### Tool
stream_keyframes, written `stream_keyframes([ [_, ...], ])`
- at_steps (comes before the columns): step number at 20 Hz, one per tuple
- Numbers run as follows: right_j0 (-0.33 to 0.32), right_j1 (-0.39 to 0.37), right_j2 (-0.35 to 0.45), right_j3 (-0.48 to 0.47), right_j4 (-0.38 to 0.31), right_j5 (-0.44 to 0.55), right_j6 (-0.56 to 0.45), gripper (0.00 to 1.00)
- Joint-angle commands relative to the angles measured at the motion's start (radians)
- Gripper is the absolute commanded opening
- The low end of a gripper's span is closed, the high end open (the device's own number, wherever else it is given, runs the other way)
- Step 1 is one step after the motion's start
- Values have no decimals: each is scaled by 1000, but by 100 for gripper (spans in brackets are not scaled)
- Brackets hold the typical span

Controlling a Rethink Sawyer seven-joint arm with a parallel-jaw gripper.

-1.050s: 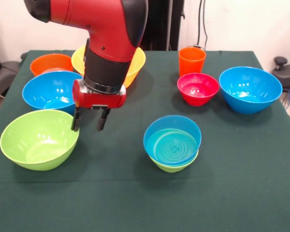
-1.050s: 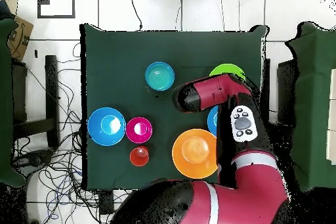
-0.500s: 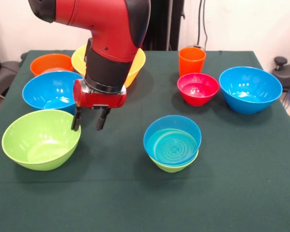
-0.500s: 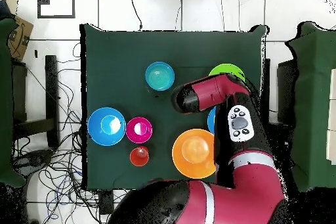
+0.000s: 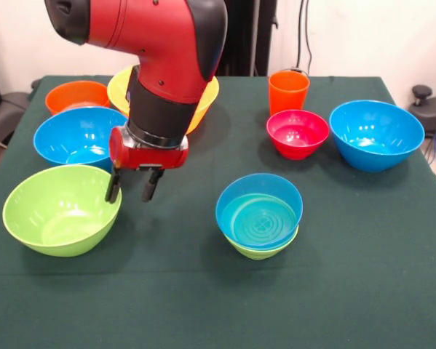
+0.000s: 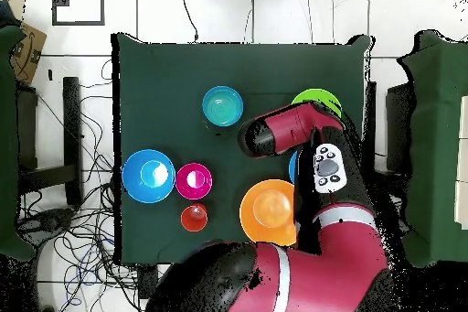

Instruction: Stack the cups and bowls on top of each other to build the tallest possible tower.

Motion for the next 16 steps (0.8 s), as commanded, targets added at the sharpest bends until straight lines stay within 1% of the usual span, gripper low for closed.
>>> stream_keyframes([
  [1, 22, 83, 42, -71, -78, -52, -69, 100],
  [5, 22, 93, 38, -76, -79, -56, -71, 100],
  [16, 43, 92, 20, -85, -75, -18, -98, 100],
])
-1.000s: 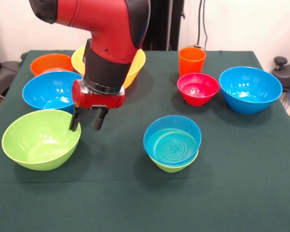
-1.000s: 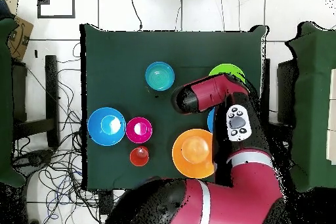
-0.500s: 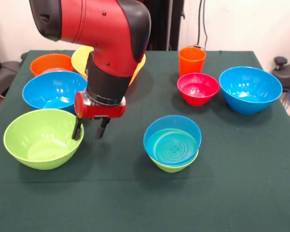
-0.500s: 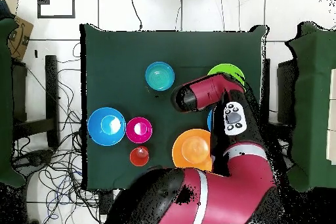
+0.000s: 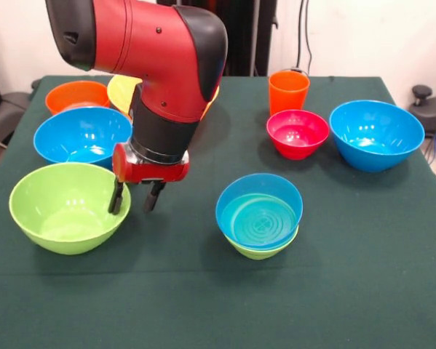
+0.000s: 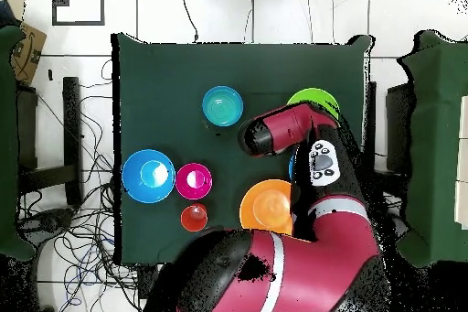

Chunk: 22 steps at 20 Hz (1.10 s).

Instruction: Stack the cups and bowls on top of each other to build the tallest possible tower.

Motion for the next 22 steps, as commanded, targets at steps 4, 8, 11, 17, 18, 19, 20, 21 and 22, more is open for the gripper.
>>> stream_keyframes([
  [4, 35, 32, 33, -42, -72, -8, -108, 0],
  [8, 29, 29, 42, -37, -62, -2, -126, 0],
  [11, 22, 28, 52, -35, -51, 10, -143, 0],
  [17, 9, -39, 72, 30, -5, 32, -152, 0],
  [18, 15, -60, 67, 44, 0, 40, -149, 0],
  [19, 20, -81, 63, 59, 5, 48, -146, 0],
  [20, 39, -91, 45, 62, -3, 37, -113, 0],
  [21, 60, -107, 27, 93, -14, 17, -82, 0],
  [22, 73, -109, 17, 99, -19, 9, -58, 0],
])
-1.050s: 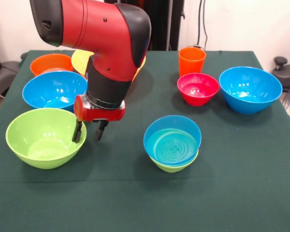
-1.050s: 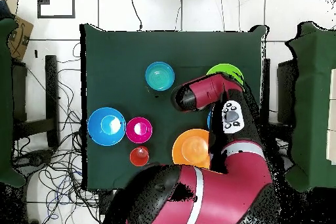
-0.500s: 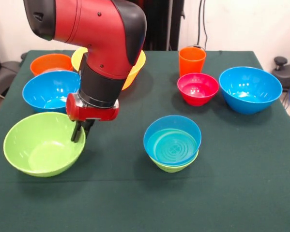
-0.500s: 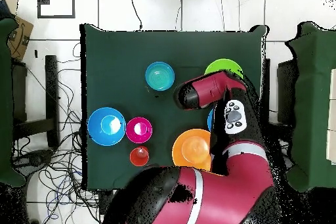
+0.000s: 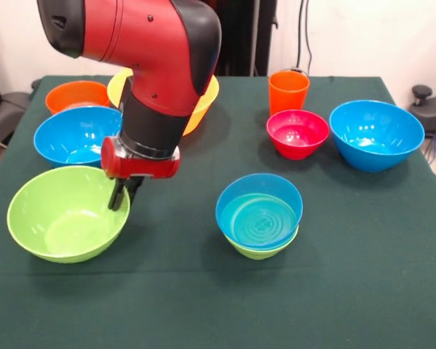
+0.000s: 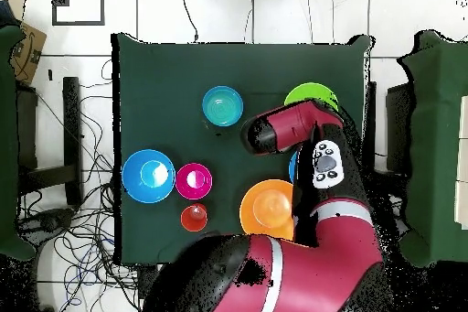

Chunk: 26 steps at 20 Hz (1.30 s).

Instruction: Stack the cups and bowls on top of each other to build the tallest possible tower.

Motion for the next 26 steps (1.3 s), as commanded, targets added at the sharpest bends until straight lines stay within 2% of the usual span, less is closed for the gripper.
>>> stream_keyframes([
  [1, 64, -99, 19, 135, -26, -19, -37, 0],
  [11, 144, -152, -31, 168, 0, 8, 37, 0],
  [26, 236, -173, -66, 185, 83, 28, 108, 0],
])
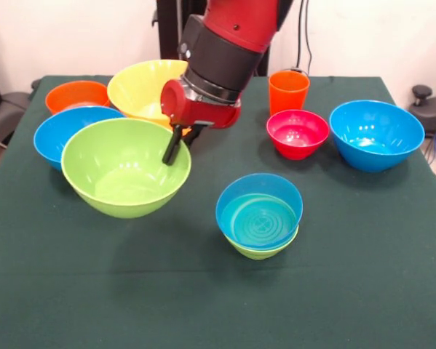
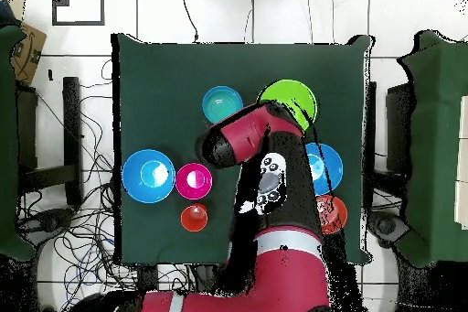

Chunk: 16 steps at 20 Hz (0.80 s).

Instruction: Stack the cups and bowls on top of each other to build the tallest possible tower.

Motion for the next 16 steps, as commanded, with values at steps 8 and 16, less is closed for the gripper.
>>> stream_keyframes([
  [8, 81, -20, 5, 40, 81, 62, 108, 0],
  [16, 120, -38, -22, 35, 131, 95, 109, 0],
])
